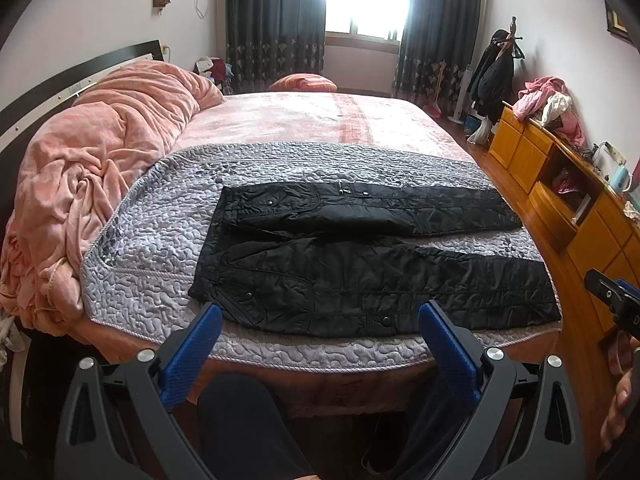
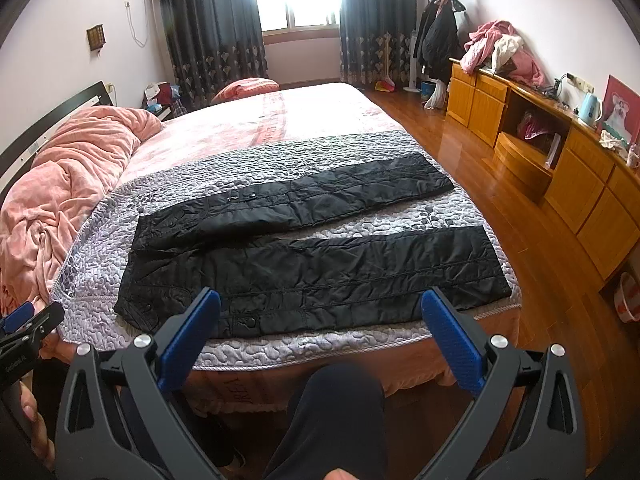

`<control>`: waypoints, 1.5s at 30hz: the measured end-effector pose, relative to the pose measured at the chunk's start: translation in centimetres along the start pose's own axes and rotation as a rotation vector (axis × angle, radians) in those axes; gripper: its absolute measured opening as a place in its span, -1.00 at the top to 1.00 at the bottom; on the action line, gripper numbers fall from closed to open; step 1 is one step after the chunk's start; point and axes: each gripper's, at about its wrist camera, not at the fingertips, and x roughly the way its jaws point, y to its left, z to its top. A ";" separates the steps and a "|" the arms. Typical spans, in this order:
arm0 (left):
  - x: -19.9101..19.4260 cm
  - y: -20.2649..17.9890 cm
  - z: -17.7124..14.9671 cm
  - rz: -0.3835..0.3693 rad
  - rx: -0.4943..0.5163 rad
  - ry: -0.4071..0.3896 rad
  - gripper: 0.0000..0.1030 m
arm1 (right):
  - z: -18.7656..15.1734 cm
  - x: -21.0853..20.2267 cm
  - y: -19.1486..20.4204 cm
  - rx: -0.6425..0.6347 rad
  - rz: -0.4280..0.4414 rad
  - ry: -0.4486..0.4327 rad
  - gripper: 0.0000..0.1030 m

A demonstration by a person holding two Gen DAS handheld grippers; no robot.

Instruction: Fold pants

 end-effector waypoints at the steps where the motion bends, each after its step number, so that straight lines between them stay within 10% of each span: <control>1: 0.0 0.0 0.1 0.001 0.001 0.001 -0.93 | 0.0 0.0 0.0 0.000 0.000 -0.001 -0.95; 42: 1.0 1.1 0.2 -0.012 0.005 0.013 -0.93 | 0.3 0.9 1.1 -0.028 0.004 0.015 -0.95; 45: 5.2 2.8 -0.2 -0.073 0.014 0.134 -0.93 | 0.3 2.9 1.0 -0.073 -0.003 0.006 -0.95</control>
